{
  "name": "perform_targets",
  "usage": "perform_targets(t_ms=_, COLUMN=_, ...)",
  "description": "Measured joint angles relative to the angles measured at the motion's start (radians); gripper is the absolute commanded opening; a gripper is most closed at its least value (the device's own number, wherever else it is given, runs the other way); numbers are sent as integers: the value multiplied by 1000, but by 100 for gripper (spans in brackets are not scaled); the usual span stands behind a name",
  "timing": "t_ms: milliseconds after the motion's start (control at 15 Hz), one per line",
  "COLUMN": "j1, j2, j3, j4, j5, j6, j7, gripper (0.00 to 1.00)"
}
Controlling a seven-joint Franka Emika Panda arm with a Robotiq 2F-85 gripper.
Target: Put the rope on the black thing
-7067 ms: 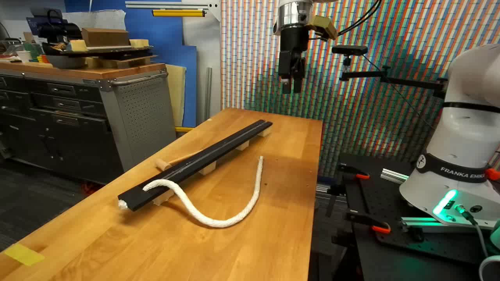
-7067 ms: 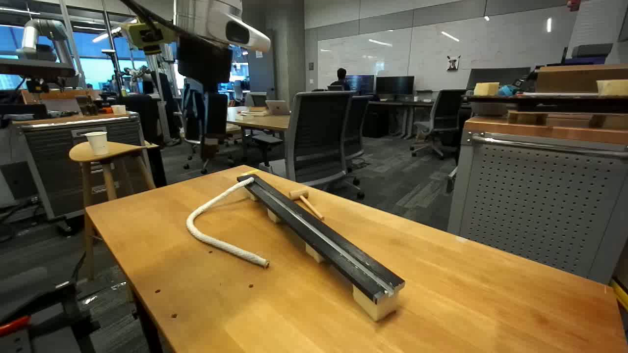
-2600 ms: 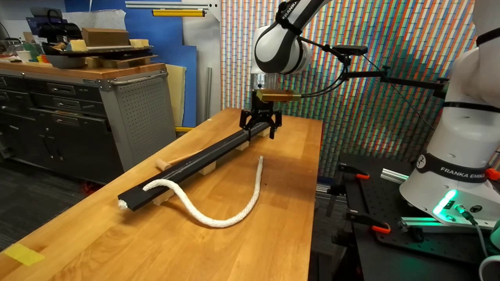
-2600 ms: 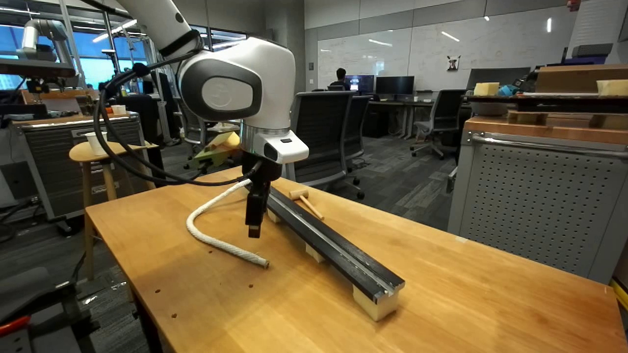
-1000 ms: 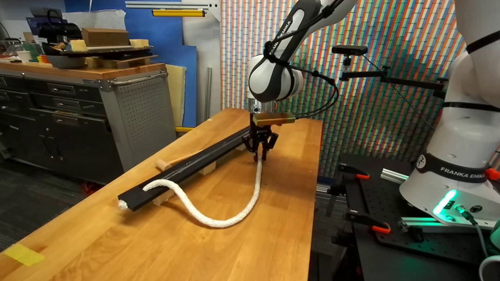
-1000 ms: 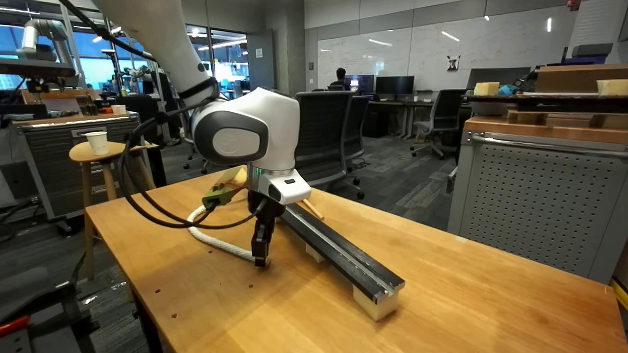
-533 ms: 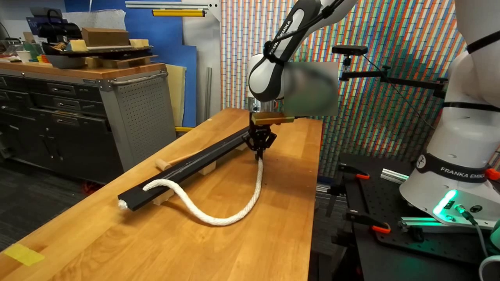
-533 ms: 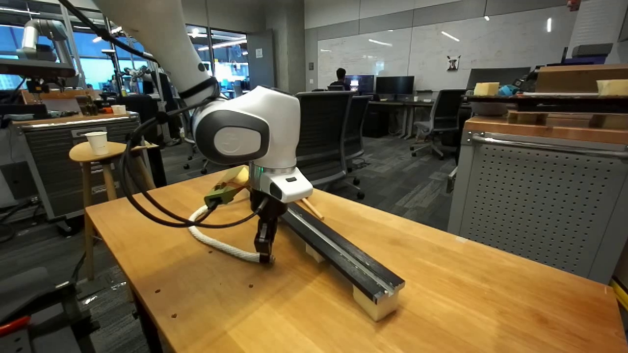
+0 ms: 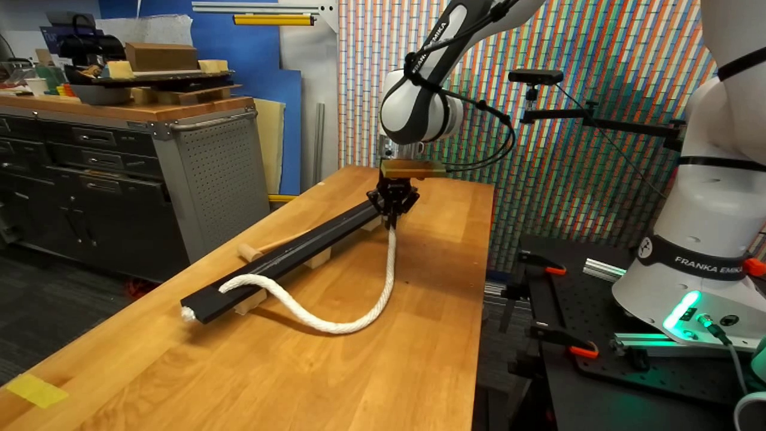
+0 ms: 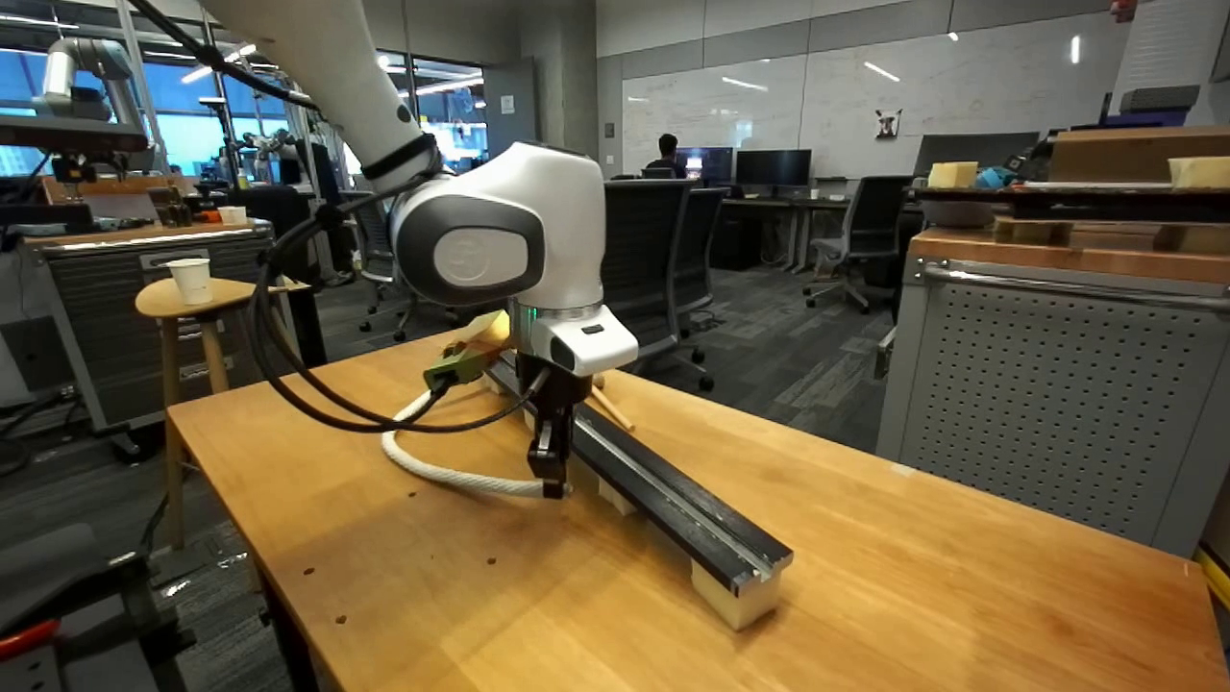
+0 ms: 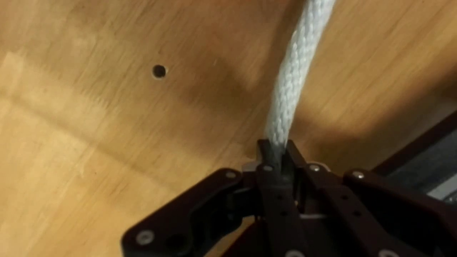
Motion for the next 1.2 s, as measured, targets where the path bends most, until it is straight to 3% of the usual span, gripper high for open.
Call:
perform_targets(t_ms=667, j1=-32, j2=-48, j3=-100, j4=102, j5=0, j6=0, j7=133, gripper=3)
perform_targets(t_ms=1200, j1=-62, j2=-44, j3=-115, j4=143, j5=-2, j6=-16, j7=233, gripper=3)
